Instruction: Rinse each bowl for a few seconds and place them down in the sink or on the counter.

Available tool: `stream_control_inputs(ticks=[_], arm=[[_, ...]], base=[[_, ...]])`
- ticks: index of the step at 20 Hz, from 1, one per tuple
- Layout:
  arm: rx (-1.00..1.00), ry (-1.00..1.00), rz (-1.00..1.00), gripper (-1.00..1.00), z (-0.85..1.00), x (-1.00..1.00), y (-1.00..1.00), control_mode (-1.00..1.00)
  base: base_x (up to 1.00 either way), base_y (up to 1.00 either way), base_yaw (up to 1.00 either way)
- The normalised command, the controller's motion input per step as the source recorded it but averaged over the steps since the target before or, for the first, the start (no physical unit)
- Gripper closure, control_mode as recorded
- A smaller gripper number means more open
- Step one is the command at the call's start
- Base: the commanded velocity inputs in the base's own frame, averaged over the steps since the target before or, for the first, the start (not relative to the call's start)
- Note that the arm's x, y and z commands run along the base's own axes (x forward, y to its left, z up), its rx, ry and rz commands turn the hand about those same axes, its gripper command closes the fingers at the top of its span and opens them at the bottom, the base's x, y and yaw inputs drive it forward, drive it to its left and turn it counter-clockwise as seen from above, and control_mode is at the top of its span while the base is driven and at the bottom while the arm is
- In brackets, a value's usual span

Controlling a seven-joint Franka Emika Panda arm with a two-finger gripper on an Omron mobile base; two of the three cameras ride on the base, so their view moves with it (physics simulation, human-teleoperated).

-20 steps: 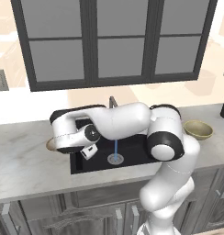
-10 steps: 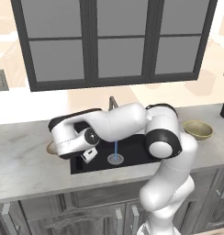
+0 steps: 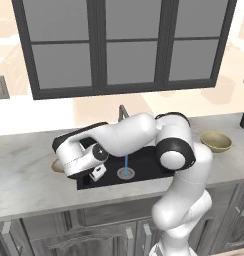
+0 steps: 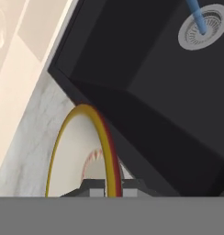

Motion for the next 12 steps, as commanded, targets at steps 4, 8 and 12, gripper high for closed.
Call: stream_control_inputs(ticks=[4, 8, 12], arm=[[0.00, 0.05, 0.00, 1.00, -0.18, 0.00, 0.04, -1.00], [0.00, 0.03, 0.00, 1.00, -0.14, 0.00, 0.15, -1.00], [0.00, 0.02, 0.00, 1.00, -0.09, 0.05, 0.27, -1.00]], base=[[0.00, 0.00, 0.00], [0.00, 0.00, 0.00], [0.00, 0.00, 0.00]])
